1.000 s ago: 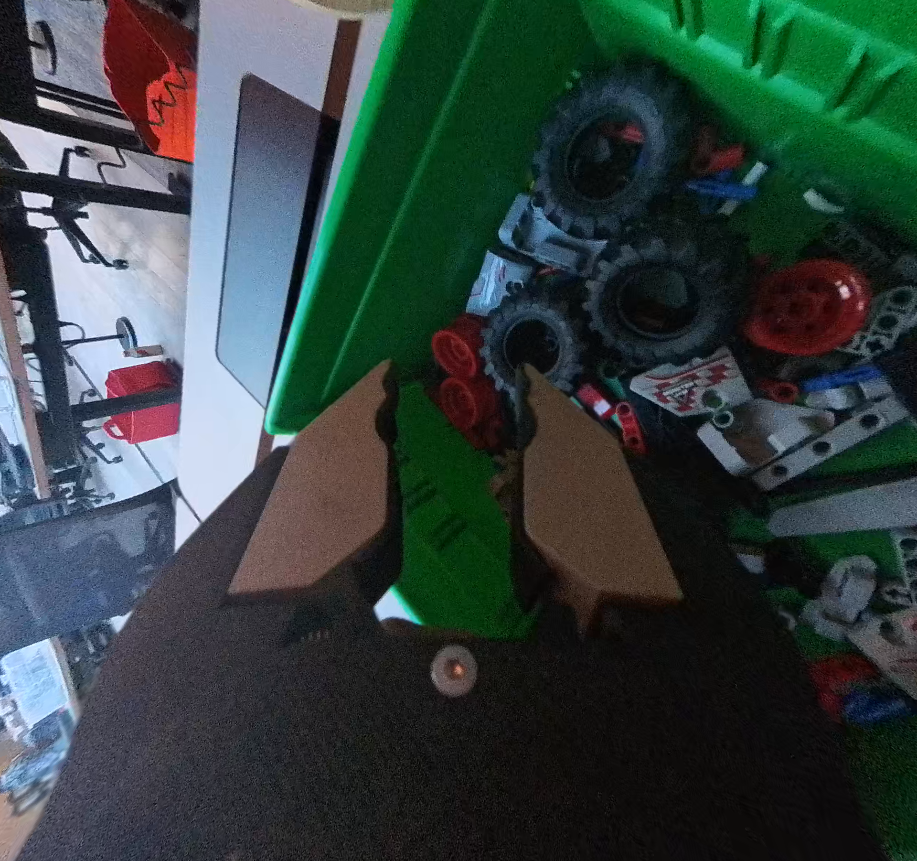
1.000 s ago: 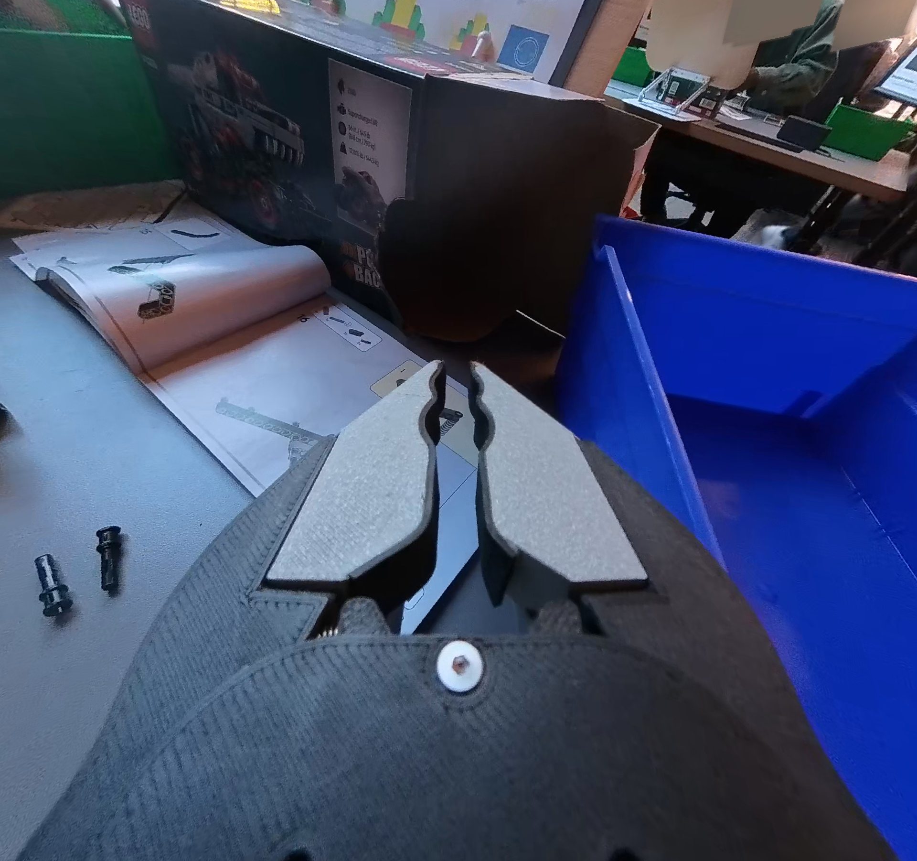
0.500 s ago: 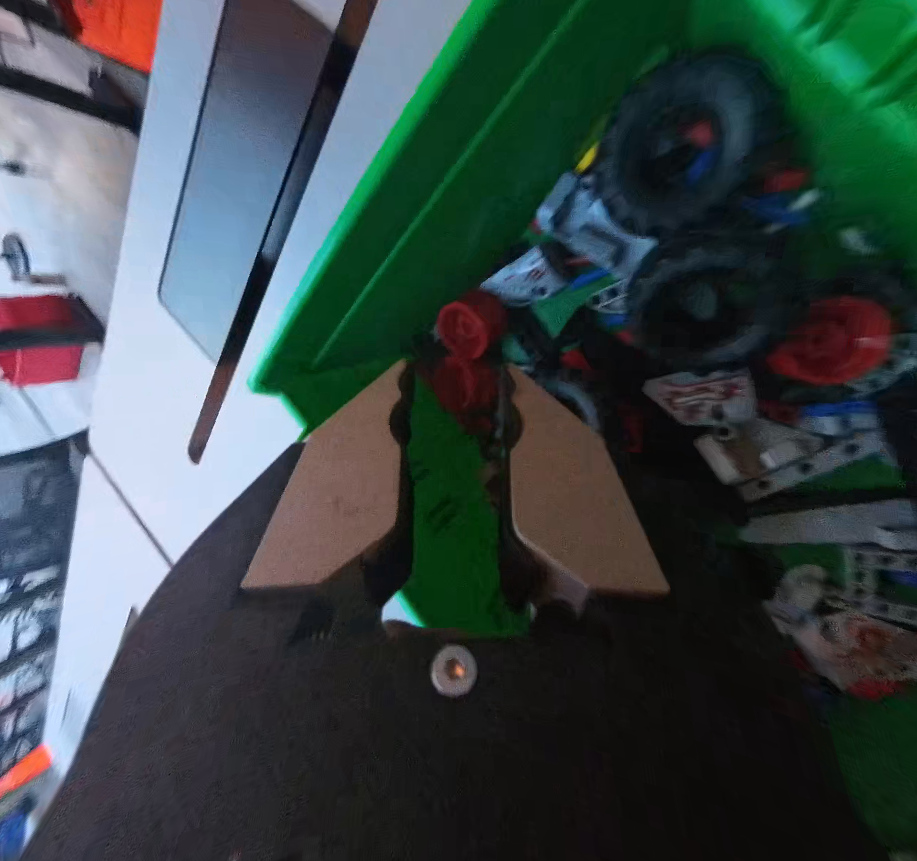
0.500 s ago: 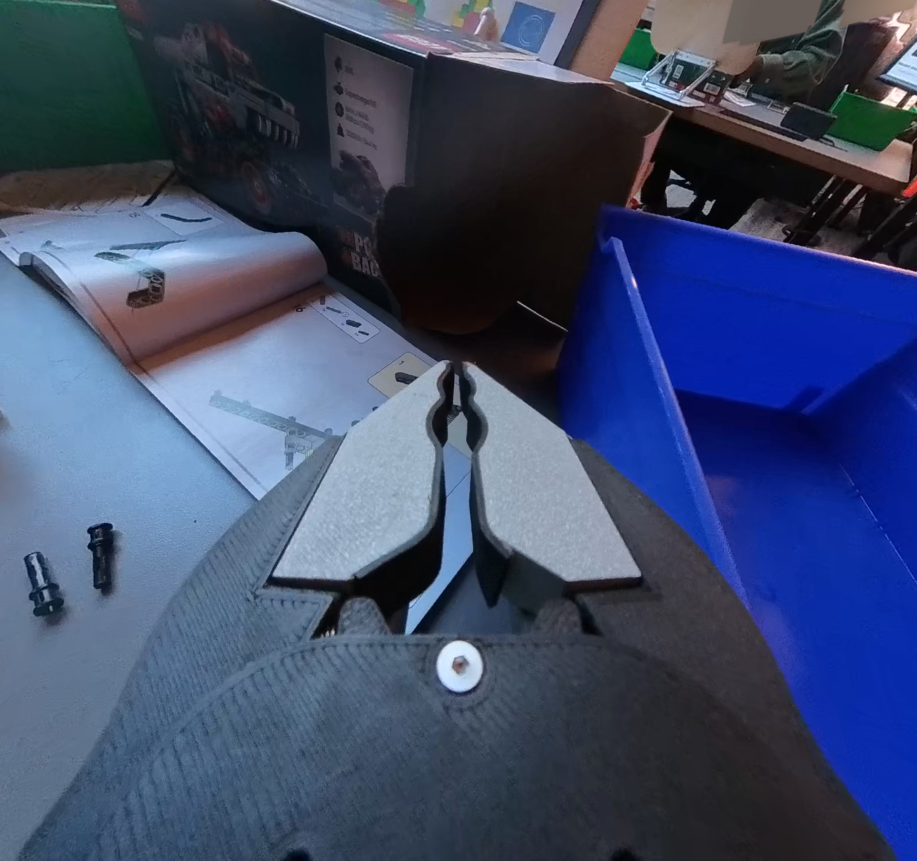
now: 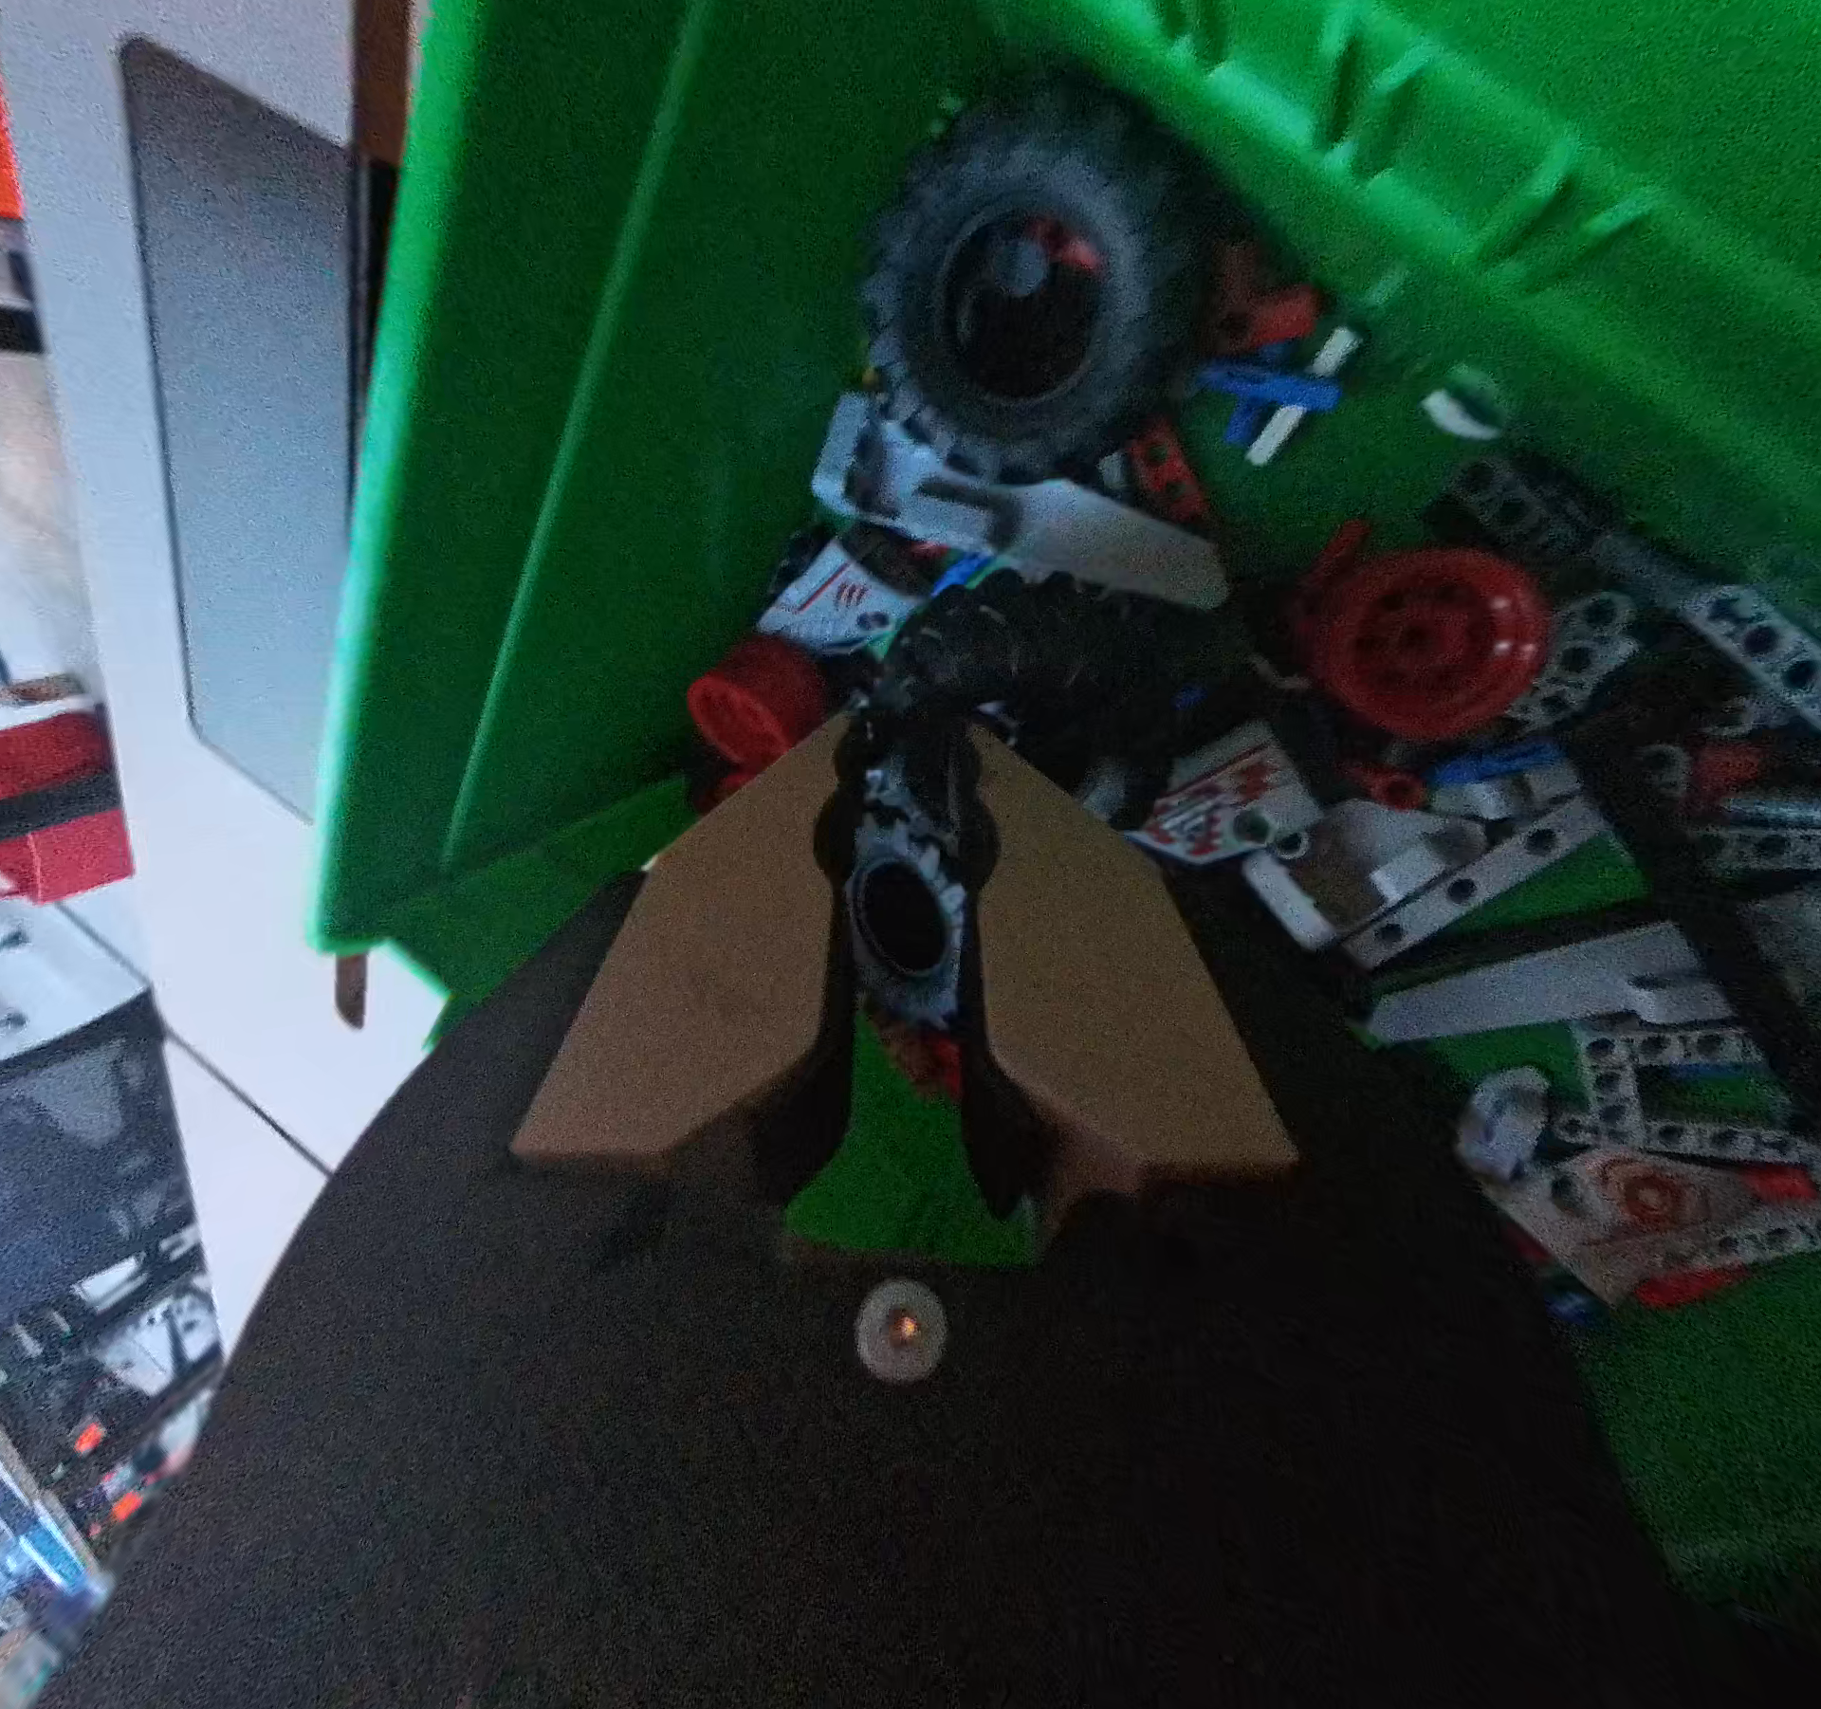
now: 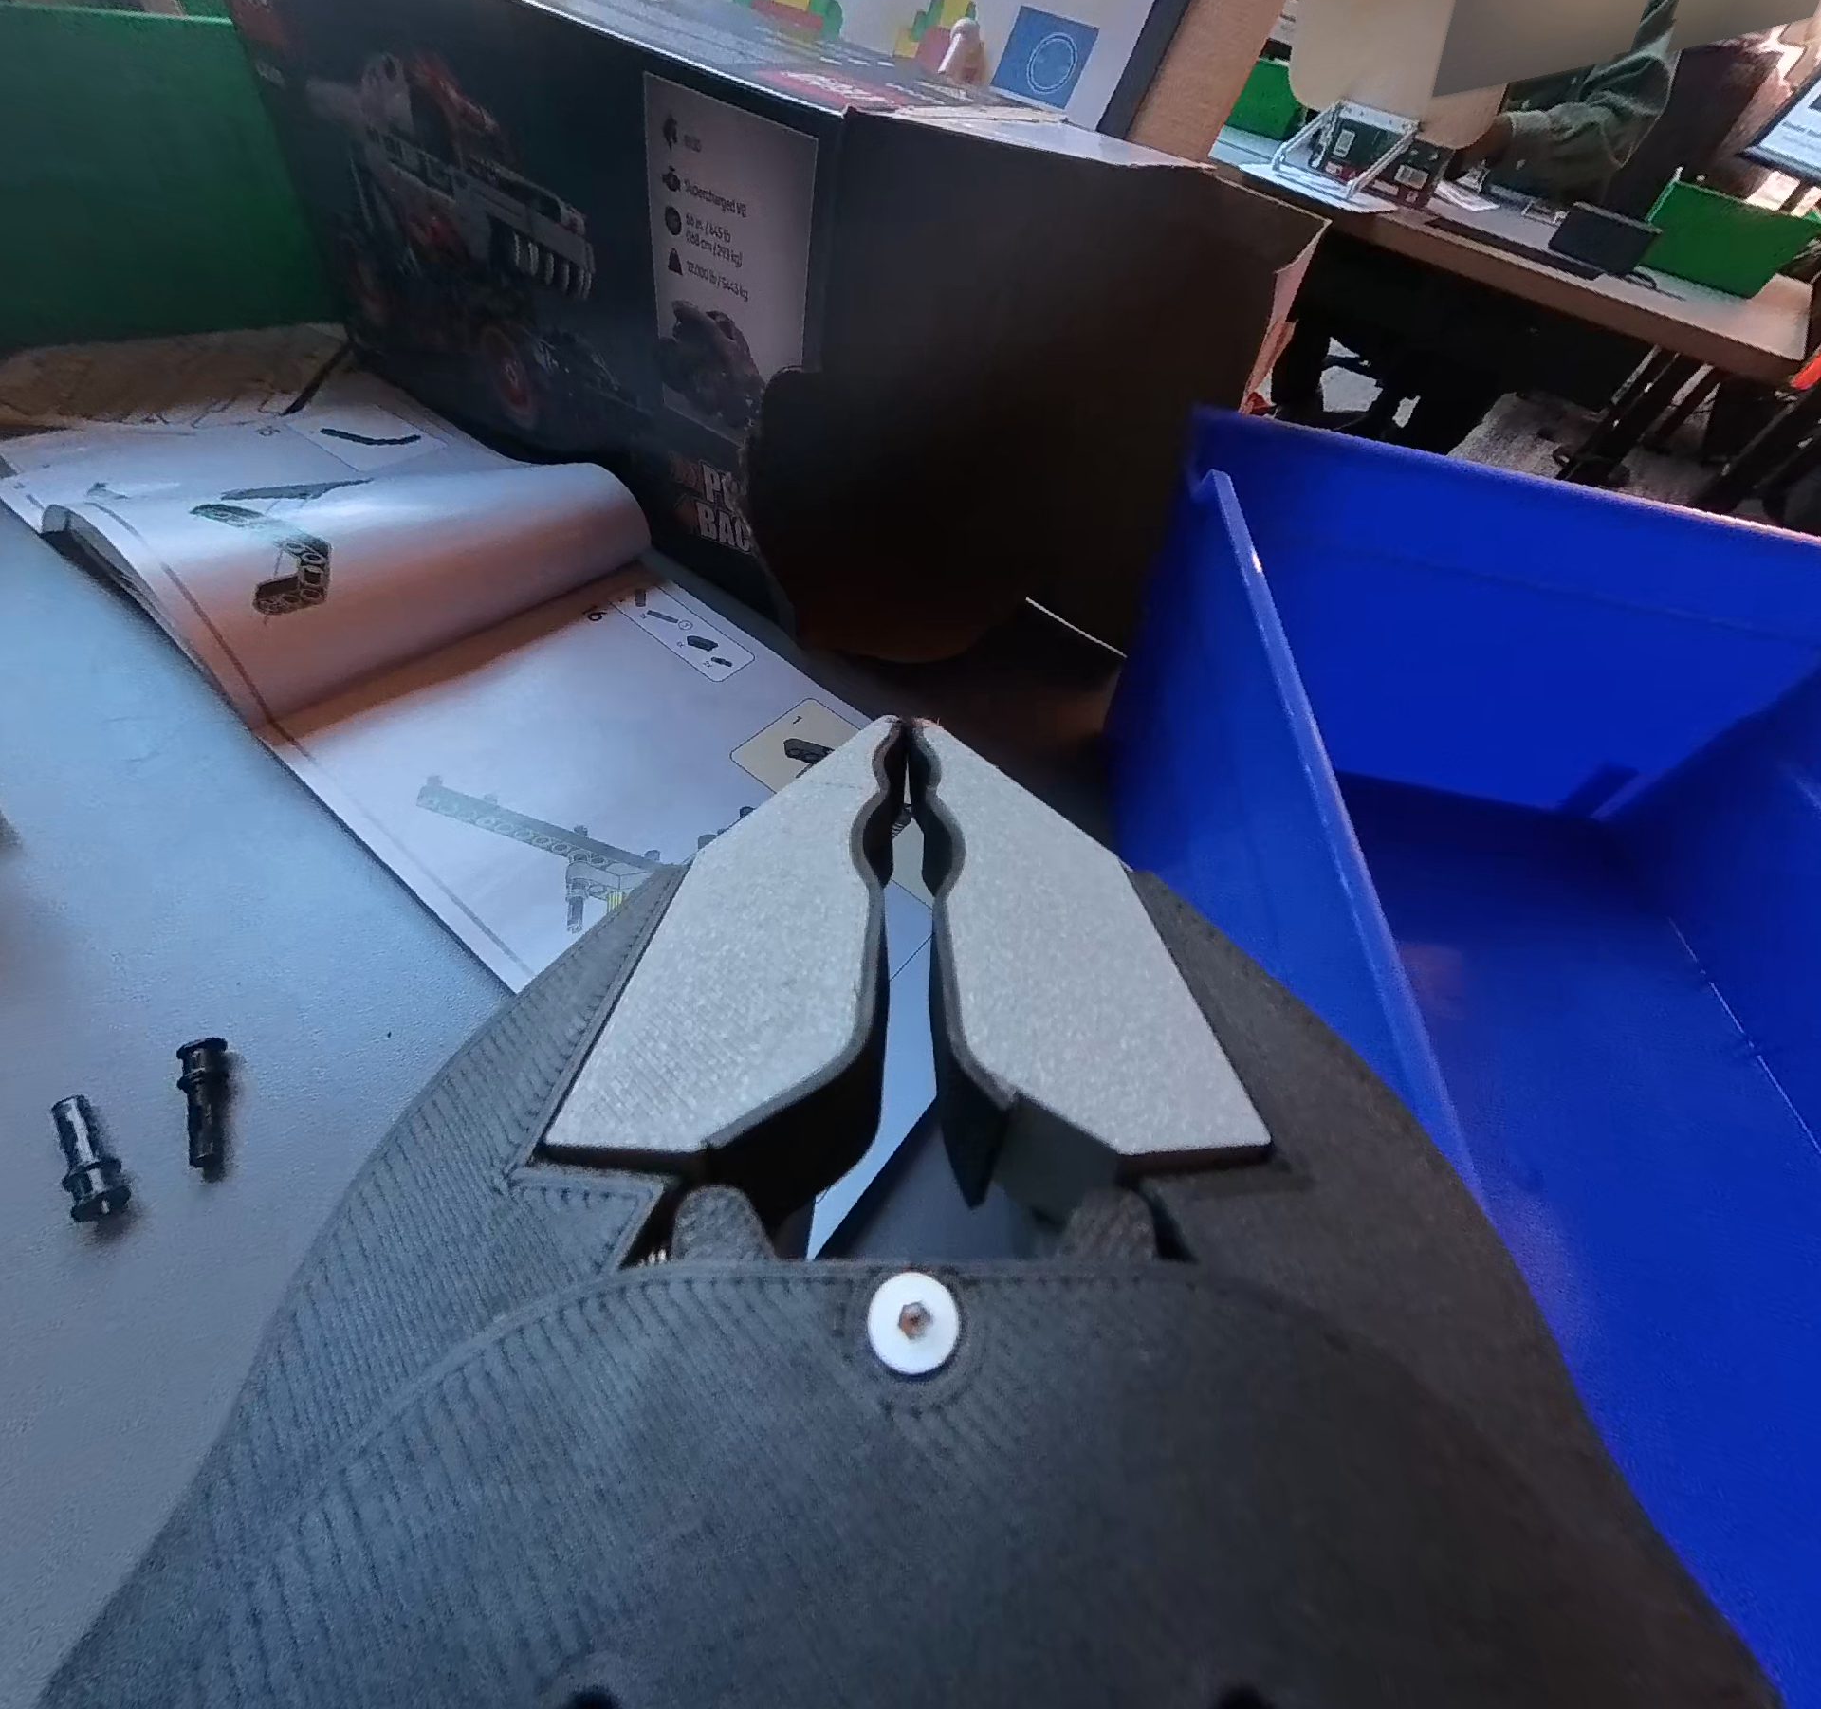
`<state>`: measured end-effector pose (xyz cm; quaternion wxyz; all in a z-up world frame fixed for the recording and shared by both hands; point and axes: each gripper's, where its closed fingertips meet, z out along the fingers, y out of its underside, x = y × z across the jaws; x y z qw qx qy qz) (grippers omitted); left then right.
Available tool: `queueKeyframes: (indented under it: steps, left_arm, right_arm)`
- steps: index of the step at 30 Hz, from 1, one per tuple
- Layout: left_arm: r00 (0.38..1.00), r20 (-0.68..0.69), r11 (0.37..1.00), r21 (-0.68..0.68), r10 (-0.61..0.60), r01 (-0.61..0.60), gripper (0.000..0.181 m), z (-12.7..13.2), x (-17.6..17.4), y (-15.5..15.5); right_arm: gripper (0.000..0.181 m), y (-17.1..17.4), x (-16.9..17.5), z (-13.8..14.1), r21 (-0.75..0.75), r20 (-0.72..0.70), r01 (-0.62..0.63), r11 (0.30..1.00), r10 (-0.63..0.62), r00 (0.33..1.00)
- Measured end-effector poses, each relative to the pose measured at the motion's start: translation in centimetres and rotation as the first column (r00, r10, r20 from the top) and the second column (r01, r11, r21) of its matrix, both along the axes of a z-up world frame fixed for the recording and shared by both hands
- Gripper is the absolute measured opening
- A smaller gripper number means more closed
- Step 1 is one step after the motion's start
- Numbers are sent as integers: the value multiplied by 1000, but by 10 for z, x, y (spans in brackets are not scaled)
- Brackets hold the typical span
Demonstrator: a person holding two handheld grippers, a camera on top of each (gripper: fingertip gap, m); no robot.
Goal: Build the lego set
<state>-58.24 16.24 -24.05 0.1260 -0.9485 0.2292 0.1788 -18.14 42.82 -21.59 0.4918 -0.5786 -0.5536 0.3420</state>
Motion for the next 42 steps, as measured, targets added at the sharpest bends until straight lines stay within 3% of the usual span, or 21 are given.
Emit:
queueKeyframes:
  steps: [4, 9, 12, 17, 19, 23, 25, 27, 33, 36, 37, 40, 42]
  left_arm:
    - [983, 16, 967, 175, 182, -182, 14, 33, -30, 8]
    - [928, -114, 930, 140, 356, -339, 23, 21, -70, -4]
    - [939, -74, 931, 182, 335, -318, 32, 28, -62, 5]
    - [980, 144, 931, 319, 139, -179, 43, 51, -2, 37]
    - [966, 242, 941, 296, 91, -163, 46, 40, 22, 47]
    - [968, 208, 972, 157, 143, -177, 39, -4, 28, 48]
    - [978, 156, 983, 97, 141, -158, 19, -22, 26, 43]
    - [986, 143, 992, 76, 91, -103, 15, -26, 29, 38]
    - [971, 68, 939, 247, 231, -241, 13, 30, -12, 24]
    - [942, 2, 916, 236, 334, -325, 14, 38, -38, 1]
    - [937, -5, 916, 215, 349, -340, 16, 34, -43, -5]
    - [935, 2, 910, 225, 356, -347, 52, 35, -46, -2]
    - [943, 10, 906, 278, 331, -321, 47, 46, -40, 6]
  right_arm:
    - [0, 0, -1, -2, -7, 11, -5, 1000, 6, 1000]
    - [0, 0, -1, -2, -1, 12, -1, 1000, 1, 1000]
    - [0, 0, 0, -2, -4, 10, 1, 1000, -1, 1000]
    - [0, 1, -1, -3, -11, 17, 1, 1000, -1, 1000]
    - [0, 1, -1, -3, -8, 19, 3, 1000, -3, 1000]
    - [0, 1, -1, -2, -1, 17, 8, 1000, -8, 1000]
    - [0, 1, 0, -3, -1, 19, 10, 1000, -10, 1000]
    - [0, 1, 0, -3, -3, 19, 10, 1000, -10, 1000]
    - [0, 1, -1, -4, -5, 24, 7, 1000, -6, 1000]
    - [0, 1, -1, -5, -9, 30, 5, 1000, -5, 1000]
    - [0, 1, -1, -5, -10, 32, 5, 1000, -5, 999]
    - [0, 1, -1, -5, -6, 35, 8, 1000, -8, 999]
    - [0, 1, -1, -5, -5, 34, 10, 1000, -10, 999]
